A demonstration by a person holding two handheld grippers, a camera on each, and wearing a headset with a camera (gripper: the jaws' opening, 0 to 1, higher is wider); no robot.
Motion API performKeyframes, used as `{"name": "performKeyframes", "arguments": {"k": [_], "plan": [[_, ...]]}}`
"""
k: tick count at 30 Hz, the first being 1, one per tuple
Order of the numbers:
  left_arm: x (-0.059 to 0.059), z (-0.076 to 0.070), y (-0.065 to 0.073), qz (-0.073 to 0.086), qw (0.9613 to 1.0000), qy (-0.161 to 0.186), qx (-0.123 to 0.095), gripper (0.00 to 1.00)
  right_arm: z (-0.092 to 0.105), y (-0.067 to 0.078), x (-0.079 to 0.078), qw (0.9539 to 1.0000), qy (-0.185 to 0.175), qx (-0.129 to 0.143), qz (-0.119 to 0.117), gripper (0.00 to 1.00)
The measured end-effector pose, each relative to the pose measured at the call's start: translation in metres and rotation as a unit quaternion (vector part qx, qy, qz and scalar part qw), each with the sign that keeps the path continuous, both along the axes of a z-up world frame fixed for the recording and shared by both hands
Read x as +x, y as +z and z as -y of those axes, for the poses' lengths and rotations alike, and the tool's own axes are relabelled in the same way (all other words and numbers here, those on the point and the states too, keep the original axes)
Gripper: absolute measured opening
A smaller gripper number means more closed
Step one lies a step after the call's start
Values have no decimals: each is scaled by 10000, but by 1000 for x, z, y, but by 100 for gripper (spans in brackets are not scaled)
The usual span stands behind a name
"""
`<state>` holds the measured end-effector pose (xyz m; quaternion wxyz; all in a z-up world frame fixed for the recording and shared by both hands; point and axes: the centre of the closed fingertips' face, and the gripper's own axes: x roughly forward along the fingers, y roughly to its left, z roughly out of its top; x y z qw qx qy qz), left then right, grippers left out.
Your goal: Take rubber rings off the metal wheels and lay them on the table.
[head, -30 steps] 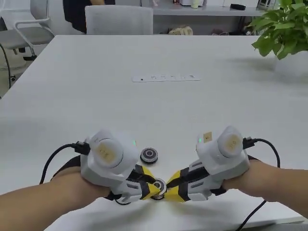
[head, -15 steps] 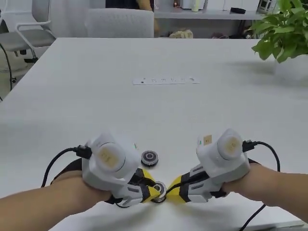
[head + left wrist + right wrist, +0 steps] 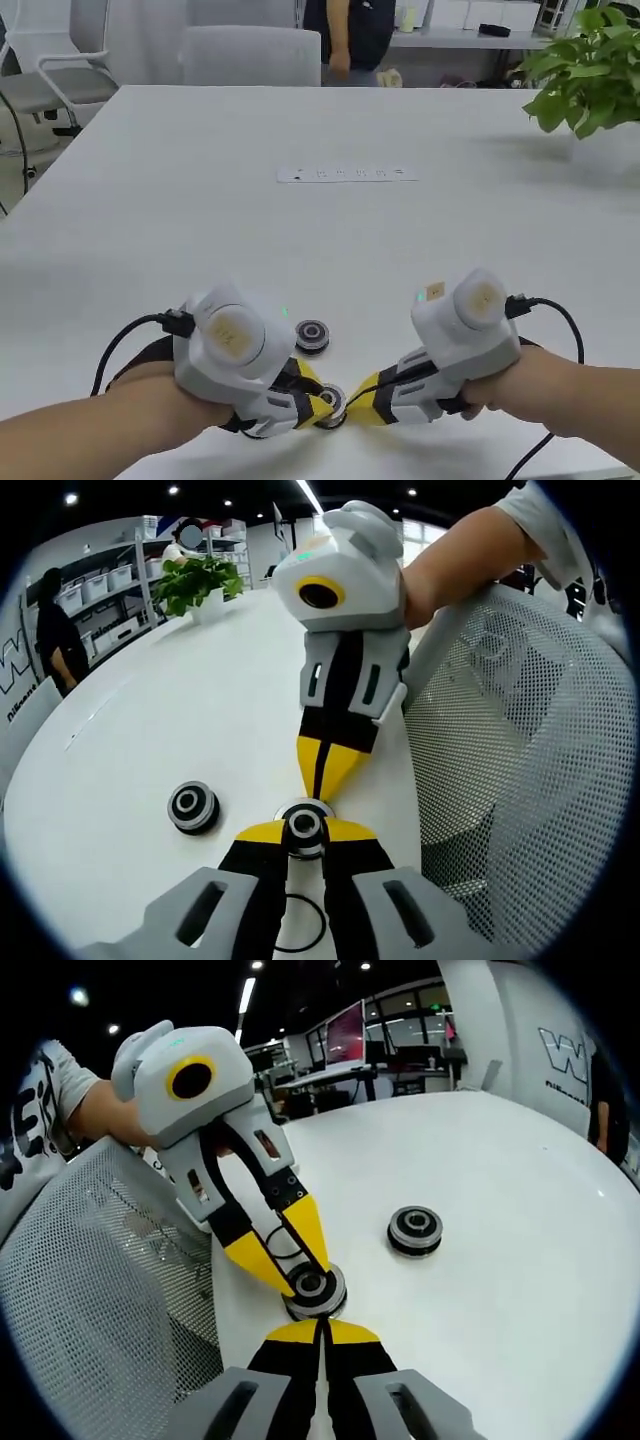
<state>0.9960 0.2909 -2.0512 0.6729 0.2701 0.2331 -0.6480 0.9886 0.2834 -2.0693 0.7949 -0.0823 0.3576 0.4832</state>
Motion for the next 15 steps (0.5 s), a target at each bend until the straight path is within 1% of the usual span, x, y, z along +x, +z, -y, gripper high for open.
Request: {"name": "performKeyframes", "arguments": {"k": [15], "plan": [[0,0,0,-2,10000,21,-12,8,1,3,1,9997,-157,138,-138,0]]}}
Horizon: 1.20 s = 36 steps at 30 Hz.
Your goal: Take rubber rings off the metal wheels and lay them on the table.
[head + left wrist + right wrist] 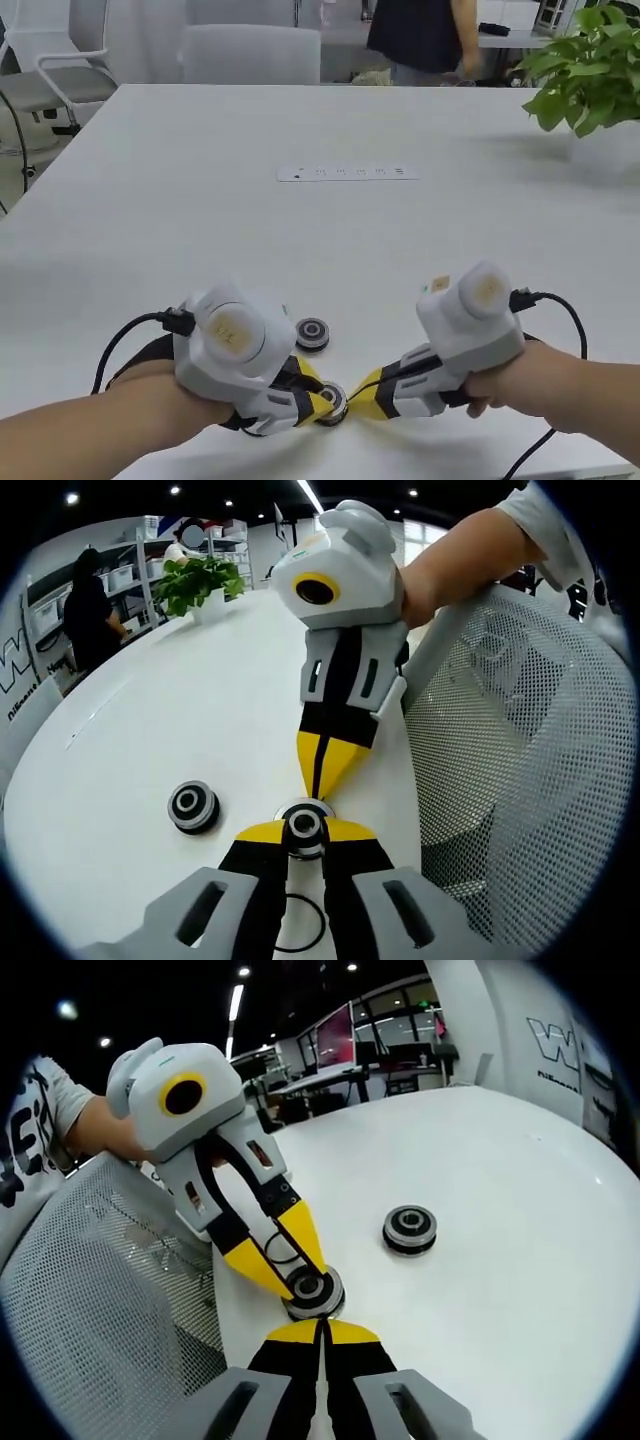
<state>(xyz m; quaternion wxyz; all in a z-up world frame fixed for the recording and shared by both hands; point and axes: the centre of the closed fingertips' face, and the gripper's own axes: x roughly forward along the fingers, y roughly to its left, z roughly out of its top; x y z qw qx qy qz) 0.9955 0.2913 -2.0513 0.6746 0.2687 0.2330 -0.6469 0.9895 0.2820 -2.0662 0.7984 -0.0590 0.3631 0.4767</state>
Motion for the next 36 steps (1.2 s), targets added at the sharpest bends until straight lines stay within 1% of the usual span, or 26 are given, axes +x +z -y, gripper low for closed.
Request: {"name": "performKeyframes", "arguments": {"k": [7,9,14,26,36], "plan": [[0,0,0,0,10000,1,0,8,1,3,1,9999,-95,89,-50,0],[0,0,0,0,10000,0,1,8,0,6,3,9997,-157,189,-62,0],[0,0,0,3,10000,0,0,8,1,6,3,9995,-197,216,-103,0],[0,0,0,19,10000,4,30,8,0,10,5,9983,-374,382,-229,0],[0,0,0,42,10000,7,57,8,-3,11,5,9982,-388,417,-208,0]]}}
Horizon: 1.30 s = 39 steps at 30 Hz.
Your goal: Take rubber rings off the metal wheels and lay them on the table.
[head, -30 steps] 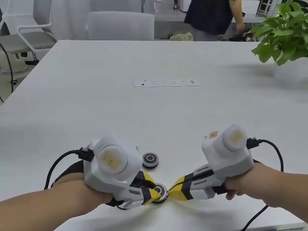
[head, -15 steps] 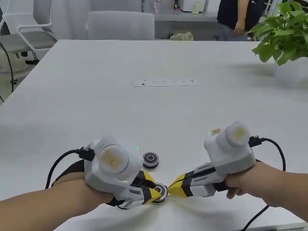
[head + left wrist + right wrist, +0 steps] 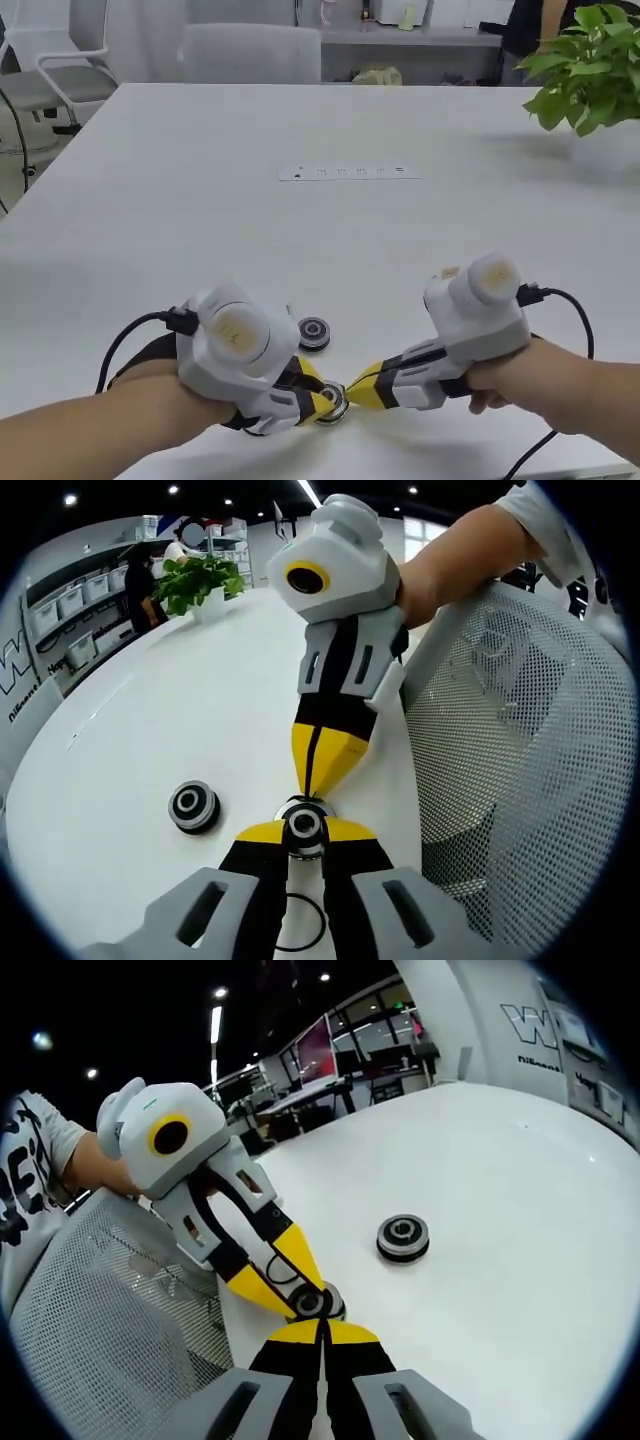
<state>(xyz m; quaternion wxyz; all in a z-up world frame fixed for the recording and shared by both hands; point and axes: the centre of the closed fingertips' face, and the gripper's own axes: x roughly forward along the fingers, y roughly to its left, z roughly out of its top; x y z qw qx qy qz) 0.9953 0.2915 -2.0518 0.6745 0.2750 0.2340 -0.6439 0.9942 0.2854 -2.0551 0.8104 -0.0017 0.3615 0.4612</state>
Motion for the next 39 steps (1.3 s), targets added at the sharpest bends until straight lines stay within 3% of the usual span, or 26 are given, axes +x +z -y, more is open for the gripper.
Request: {"name": "performKeyframes", "arguments": {"k": [23,25,27,28,29,32,39], "plan": [[0,1,1,40,10000,-39,35,7,-7,6,-2,9999,96,124,58,0],[0,1,1,37,10000,-38,34,7,-11,9,-2,9997,134,209,89,0],[0,1,1,34,10000,-39,31,7,-22,19,-4,9985,240,464,147,0],[0,1,1,34,10000,-39,27,7,-25,20,-6,9984,275,460,157,0],[0,1,1,15,10000,-27,17,7,-21,18,-5,9986,344,283,285,0],[0,1,1,-5,10000,-14,3,8,-17,16,-4,9989,263,319,231,0],[0,1,1,-50,10000,5,-47,8,-13,14,-3,9982,373,190,438,0]]}}
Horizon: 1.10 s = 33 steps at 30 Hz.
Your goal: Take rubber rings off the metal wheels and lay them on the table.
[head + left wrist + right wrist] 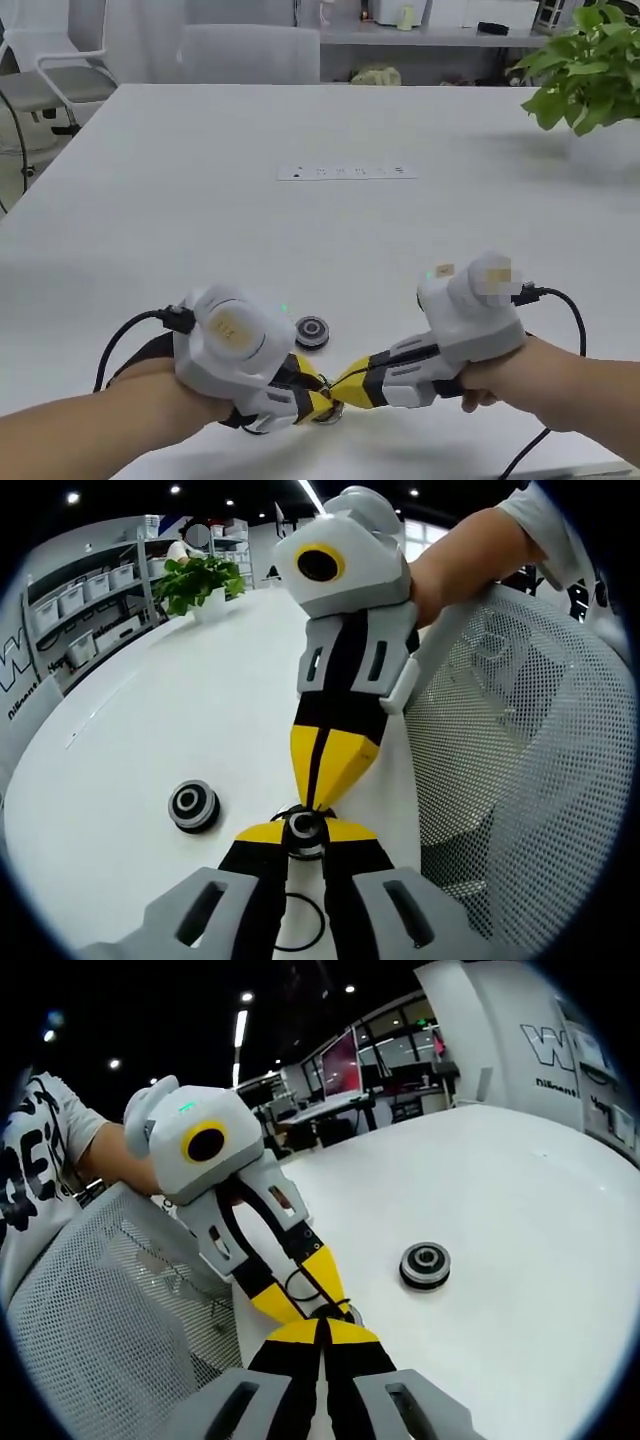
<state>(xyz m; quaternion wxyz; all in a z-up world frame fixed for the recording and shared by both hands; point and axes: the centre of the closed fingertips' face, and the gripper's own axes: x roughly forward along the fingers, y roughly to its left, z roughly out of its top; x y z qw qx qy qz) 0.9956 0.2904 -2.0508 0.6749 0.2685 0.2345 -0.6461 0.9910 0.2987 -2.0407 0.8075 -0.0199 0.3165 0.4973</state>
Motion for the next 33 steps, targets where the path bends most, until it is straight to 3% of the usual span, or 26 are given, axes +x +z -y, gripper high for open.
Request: {"name": "performKeyframes", "arguments": {"k": [5,9,16,25,33], "plan": [[0,0,0,-38,10000,-11,-43,9,3,-2,1,10000,18,-47,22,0],[1,-1,1,35,10000,-73,30,12,4,-1,3,10000,2,-24,26,0],[-3,-4,6,-33,9999,-161,-3,18,5,1,3,10000,-9,48,6,0],[4,-13,39,-74,9986,52,-527,28,3,4,5,9998,-47,174,-21,0],[4,-35,52,-57,9971,237,-715,37,-1,13,6,9995,-100,310,23,0]]}}
